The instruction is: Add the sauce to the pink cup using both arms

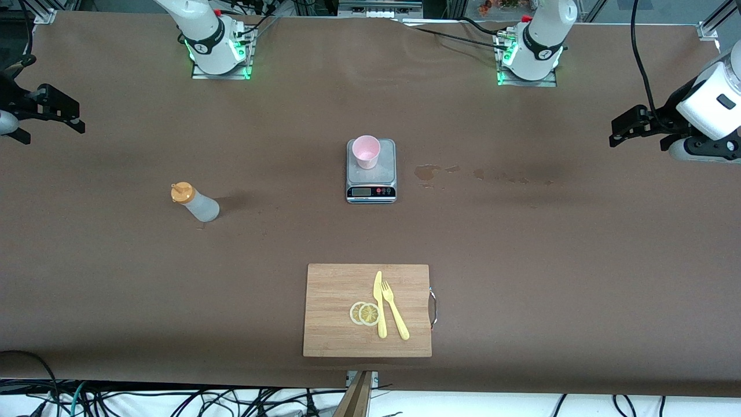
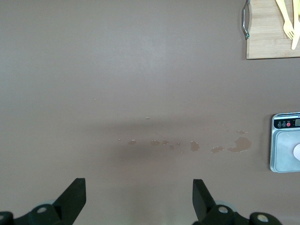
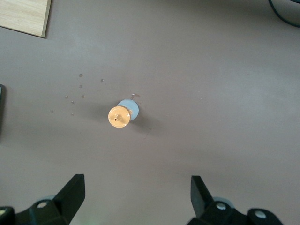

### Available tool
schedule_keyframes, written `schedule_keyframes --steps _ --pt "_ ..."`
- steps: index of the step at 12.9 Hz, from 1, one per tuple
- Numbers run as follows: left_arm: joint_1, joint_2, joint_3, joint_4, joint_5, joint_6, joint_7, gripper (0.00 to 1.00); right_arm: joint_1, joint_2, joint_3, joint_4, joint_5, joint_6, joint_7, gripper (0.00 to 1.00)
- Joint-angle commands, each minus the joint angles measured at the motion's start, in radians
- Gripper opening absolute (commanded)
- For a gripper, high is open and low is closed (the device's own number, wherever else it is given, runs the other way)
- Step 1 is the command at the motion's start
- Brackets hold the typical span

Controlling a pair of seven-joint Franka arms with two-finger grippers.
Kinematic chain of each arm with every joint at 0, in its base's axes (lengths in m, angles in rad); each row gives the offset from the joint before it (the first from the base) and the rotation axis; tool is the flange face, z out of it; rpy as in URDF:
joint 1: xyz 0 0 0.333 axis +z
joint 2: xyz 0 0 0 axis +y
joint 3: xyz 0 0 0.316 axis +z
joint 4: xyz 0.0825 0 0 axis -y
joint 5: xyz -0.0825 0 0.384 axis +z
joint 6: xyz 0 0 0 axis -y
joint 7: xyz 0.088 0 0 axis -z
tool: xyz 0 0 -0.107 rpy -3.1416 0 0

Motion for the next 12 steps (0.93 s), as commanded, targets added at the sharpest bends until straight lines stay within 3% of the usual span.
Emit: schedule_keyframes --steps 1,4,12 --pt "0.004 0.012 -0.003 0.031 -0.017 -0.022 -0.002 1.0 0.011 -0.007 -0.005 0.013 0.002 -0.021 0.06 1.0" --pt "0.004 0.014 -0.005 0.032 -0.015 -0.022 -0.002 1.0 0.006 0.002 -0.013 0.033 0.057 -0.015 0.051 1.0" --pt "0.004 0.014 -0.005 0.03 -0.018 -0.022 -0.002 1.0 0.006 0.0 -0.013 0.056 0.048 -0.039 0.041 1.0"
